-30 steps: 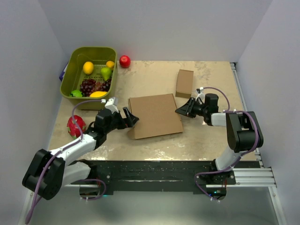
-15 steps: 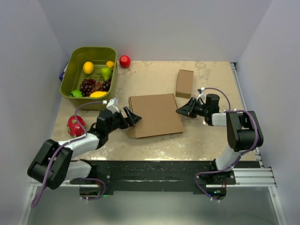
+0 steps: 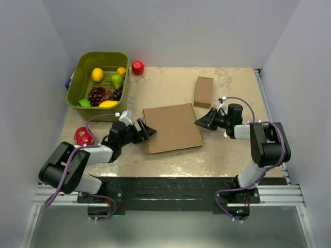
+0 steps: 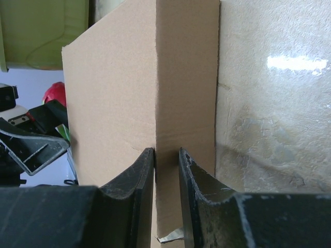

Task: Fold the paper box

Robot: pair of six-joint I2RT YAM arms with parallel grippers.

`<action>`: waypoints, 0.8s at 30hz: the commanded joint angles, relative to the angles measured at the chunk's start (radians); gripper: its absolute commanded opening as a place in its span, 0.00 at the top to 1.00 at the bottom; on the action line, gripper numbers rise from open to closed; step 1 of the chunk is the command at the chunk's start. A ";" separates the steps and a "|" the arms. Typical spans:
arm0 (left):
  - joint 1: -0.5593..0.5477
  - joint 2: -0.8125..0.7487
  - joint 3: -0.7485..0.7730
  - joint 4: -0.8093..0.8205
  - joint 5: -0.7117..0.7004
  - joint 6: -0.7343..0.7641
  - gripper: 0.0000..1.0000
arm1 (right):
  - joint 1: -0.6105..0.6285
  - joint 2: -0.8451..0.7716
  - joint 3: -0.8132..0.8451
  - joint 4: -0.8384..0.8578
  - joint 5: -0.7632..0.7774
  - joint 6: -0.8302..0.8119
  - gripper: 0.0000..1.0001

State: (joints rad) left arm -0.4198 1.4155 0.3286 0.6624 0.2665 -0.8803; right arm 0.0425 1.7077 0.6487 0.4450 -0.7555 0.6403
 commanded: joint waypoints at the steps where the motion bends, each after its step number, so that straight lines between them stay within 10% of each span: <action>1: -0.005 -0.038 -0.010 -0.003 -0.030 0.004 0.07 | -0.009 0.063 -0.061 -0.219 0.154 -0.060 1.00; 10: -0.002 -0.113 -0.036 -0.080 -0.098 0.012 0.05 | -0.033 0.040 -0.067 -0.230 0.168 -0.059 1.00; 24: -0.007 0.048 -0.045 0.218 0.063 -0.085 0.07 | -0.041 0.053 -0.075 -0.207 0.147 -0.048 1.00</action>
State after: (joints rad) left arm -0.4213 1.4052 0.2958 0.7246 0.2691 -0.9161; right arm 0.0193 1.7061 0.6399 0.4461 -0.7593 0.6617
